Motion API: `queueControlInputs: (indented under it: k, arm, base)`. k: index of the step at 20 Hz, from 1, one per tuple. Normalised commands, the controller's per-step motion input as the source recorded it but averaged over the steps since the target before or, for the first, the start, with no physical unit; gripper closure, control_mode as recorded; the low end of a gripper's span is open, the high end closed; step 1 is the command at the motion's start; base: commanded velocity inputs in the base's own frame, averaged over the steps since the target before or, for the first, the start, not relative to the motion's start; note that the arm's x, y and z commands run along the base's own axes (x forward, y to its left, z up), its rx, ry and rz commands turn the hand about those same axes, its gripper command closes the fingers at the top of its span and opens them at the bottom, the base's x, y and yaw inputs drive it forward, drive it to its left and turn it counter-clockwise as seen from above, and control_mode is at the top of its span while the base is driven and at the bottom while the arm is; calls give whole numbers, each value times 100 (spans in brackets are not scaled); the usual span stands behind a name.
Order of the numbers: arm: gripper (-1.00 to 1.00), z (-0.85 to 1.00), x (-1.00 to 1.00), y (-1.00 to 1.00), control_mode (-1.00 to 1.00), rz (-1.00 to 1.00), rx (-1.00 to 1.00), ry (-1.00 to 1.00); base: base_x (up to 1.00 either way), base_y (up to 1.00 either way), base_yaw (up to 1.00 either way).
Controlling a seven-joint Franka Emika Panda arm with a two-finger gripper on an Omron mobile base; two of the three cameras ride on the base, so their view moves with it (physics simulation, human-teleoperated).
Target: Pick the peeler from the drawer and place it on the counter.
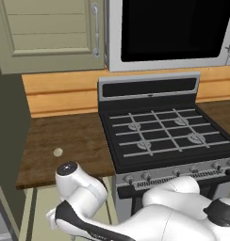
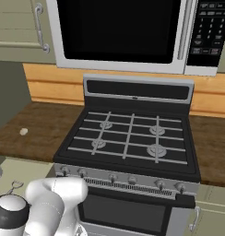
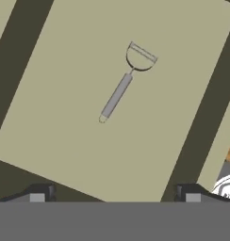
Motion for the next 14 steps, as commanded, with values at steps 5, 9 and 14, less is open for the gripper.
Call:
queueControlInputs:
  k: [5,9,14]
  arm:
    - [-100,-41,1,0,-100,0,0,0]
    - [-100,-36,0,0,-100,-1,0,0]
    - [-100,-36,1,0,-100,-3,0,0]
  base:
    - [0,0,0]
    - [0,0,0]
    - [0,0,0]
